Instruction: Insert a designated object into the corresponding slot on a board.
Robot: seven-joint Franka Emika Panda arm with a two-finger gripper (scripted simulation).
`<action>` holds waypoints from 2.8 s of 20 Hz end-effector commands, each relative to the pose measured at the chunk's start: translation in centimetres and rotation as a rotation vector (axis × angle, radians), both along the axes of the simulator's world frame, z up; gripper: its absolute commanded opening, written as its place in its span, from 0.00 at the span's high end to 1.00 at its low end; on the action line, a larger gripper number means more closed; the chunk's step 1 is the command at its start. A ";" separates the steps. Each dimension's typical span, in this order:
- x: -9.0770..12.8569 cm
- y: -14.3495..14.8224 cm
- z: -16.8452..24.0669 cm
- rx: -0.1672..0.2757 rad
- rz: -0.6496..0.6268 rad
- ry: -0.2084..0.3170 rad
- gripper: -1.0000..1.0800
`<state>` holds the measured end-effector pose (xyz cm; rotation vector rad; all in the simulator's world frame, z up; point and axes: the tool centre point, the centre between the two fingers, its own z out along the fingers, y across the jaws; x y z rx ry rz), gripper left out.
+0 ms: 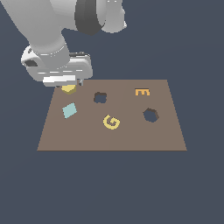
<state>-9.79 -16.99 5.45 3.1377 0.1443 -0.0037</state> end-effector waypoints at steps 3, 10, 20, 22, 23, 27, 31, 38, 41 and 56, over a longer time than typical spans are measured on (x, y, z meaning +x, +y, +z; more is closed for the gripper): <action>-0.1 -0.7 -0.4 0.001 0.006 -0.002 0.04; -0.1 -0.7 -1.2 0.001 0.005 -0.002 0.04; -0.1 -0.7 -2.5 0.001 0.006 -0.002 1.00; -0.1 -0.7 -2.5 0.001 0.006 -0.002 1.00; -0.1 -0.7 -2.5 0.001 0.006 -0.002 1.00; -0.1 -0.8 -2.4 0.000 0.006 -0.003 1.00; 0.0 -0.7 -2.4 0.000 0.014 -0.003 1.00; 1.7 -0.5 -2.3 0.000 0.103 -0.003 1.00; 3.0 -0.2 -2.3 0.000 0.172 -0.003 1.00; 13.0 6.1 -1.9 -0.001 0.780 -0.003 1.00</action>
